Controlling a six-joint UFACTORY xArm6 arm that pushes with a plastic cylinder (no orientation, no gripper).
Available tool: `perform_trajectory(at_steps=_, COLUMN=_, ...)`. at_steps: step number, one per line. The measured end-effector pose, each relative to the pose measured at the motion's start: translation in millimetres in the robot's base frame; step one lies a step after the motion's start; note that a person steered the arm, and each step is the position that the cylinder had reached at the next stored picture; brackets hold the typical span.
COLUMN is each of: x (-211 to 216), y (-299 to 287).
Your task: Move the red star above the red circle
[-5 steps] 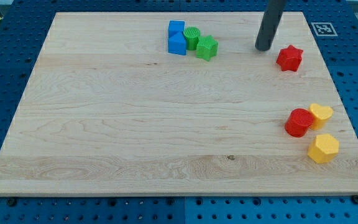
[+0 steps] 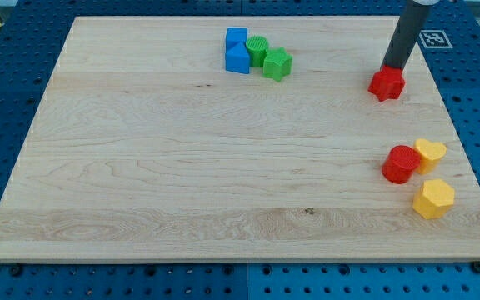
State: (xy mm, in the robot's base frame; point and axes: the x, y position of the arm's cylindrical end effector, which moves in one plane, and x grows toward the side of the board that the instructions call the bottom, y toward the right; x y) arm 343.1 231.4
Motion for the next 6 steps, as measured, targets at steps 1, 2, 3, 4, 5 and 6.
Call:
perform_trajectory(at_steps=1, x=26, y=0)
perform_trajectory(at_steps=2, x=50, y=0)
perform_trajectory(at_steps=3, x=37, y=0)
perform_trajectory(at_steps=4, x=25, y=-5)
perform_trajectory(at_steps=5, x=46, y=-5)
perform_trajectory(at_steps=6, x=67, y=-7)
